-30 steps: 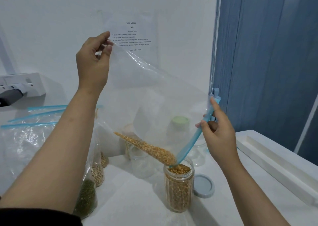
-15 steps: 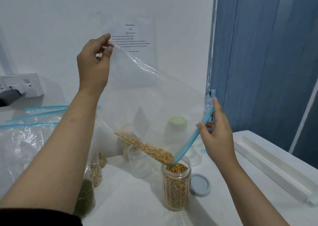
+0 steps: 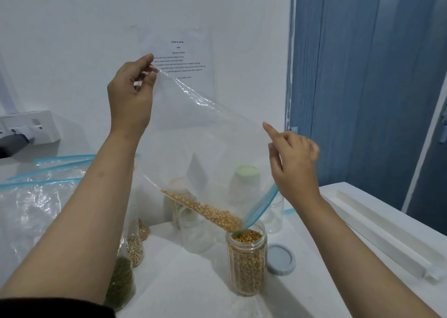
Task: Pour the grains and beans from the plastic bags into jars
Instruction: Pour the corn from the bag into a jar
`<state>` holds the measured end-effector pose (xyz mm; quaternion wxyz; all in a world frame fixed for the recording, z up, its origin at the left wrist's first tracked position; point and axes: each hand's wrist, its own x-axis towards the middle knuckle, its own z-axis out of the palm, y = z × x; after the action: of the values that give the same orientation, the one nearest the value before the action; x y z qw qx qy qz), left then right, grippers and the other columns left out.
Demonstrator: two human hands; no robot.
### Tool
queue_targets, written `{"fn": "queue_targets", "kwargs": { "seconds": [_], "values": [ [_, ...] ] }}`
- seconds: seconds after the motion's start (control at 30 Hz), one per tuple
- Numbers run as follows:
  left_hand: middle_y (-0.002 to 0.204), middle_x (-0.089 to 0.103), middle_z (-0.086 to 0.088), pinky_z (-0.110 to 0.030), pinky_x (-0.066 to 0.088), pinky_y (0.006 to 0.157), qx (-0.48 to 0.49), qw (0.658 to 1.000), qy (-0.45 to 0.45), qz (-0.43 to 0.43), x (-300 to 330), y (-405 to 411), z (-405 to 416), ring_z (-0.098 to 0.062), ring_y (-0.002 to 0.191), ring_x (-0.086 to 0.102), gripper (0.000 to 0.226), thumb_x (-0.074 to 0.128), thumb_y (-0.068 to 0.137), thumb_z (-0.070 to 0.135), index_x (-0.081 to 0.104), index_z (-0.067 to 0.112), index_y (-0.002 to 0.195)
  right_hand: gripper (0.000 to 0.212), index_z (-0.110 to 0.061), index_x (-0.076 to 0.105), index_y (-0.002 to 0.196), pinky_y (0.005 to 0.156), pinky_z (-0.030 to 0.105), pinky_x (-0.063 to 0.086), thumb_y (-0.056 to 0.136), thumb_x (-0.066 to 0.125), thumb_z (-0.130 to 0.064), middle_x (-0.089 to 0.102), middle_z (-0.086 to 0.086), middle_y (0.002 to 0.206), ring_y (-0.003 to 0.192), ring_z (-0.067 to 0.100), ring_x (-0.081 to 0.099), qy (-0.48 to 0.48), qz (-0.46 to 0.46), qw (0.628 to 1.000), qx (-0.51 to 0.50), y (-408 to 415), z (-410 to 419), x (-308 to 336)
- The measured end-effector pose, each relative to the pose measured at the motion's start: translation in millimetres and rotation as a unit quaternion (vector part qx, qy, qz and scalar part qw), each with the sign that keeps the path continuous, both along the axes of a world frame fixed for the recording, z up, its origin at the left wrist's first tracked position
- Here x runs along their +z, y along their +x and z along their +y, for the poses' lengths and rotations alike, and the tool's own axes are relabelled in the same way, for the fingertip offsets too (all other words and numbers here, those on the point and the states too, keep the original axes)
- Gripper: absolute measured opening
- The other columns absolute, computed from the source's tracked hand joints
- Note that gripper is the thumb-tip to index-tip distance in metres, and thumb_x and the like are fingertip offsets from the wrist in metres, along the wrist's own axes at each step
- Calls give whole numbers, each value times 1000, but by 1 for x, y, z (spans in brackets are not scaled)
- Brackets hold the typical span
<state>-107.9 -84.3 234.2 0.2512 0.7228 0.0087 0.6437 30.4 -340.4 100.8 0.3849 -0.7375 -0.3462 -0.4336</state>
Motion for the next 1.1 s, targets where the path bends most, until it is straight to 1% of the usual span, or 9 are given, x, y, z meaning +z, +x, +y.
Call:
{"fn": "queue_targets", "kwargs": {
  "seconds": [0.1,0.17,0.23,0.37,0.53,0.67,0.87,0.97,1.1],
  "values": [
    [104,63,10,-17,47,78,-3,1000,3,1,0,-1,-1,6,90,57,32,56,96,14,64,18,127,50,-25,54,142,89,49,42,97,55,-3,56,5,100,92,22,50,13,11,999,44,-3,0,-1],
    [103,62,13,-18,45,77,-6,1000,3,2,1,0,-1,6,90,57,31,56,96,15,64,19,126,50,-23,55,142,82,49,46,97,53,-1,56,5,100,91,21,49,11,12,998,59,-5,-1,-3],
    [102,61,16,-18,45,77,-7,1000,3,4,1,0,-2,6,90,57,31,56,96,15,64,20,126,49,-21,55,143,79,46,47,97,50,-3,55,5,99,91,20,47,23,4,997,68,-6,-2,-4],
    [103,61,17,-16,44,76,-7,1000,2,7,2,1,-2,6,90,57,31,56,96,15,64,20,126,47,-17,56,142,78,26,40,98,49,-2,52,-1,98,92,13,43,66,1,995,77,-10,-5,-5],
    [102,61,16,-16,44,75,-7,1000,5,7,0,3,-2,7,89,57,32,56,96,14,64,18,127,48,-17,56,141,81,20,37,97,50,1,48,-5,98,93,13,44,78,11,993,90,-13,-6,-7],
    [101,61,19,-17,44,75,-9,1000,3,4,-1,4,0,6,89,57,31,56,96,15,64,19,126,47,-17,55,141,78,14,36,98,50,0,47,-7,98,92,10,43,82,14,992,92,-14,-5,-4],
    [102,61,18,-16,45,75,-5,1000,0,7,0,3,2,7,90,57,31,55,96,14,64,19,126,43,-15,56,141,79,15,37,100,49,-4,46,-7,99,93,14,47,94,14,991,98,-15,-4,-3],
    [102,61,17,-14,44,75,-4,1000,-2,7,-1,4,2,7,89,57,31,55,96,15,64,19,126,43,-16,55,141,79,21,43,100,50,-4,47,-8,100,94,13,48,102,18,989,104,-16,-3,-3],
    [103,62,13,-14,44,75,-6,1000,-3,8,-2,4,1,7,90,56,31,55,97,15,64,19,126,44,-17,54,141,78,22,44,100,50,-2,48,-8,100,94,11,47,112,19,987,110,-16,-2,-3]
  ]
}}
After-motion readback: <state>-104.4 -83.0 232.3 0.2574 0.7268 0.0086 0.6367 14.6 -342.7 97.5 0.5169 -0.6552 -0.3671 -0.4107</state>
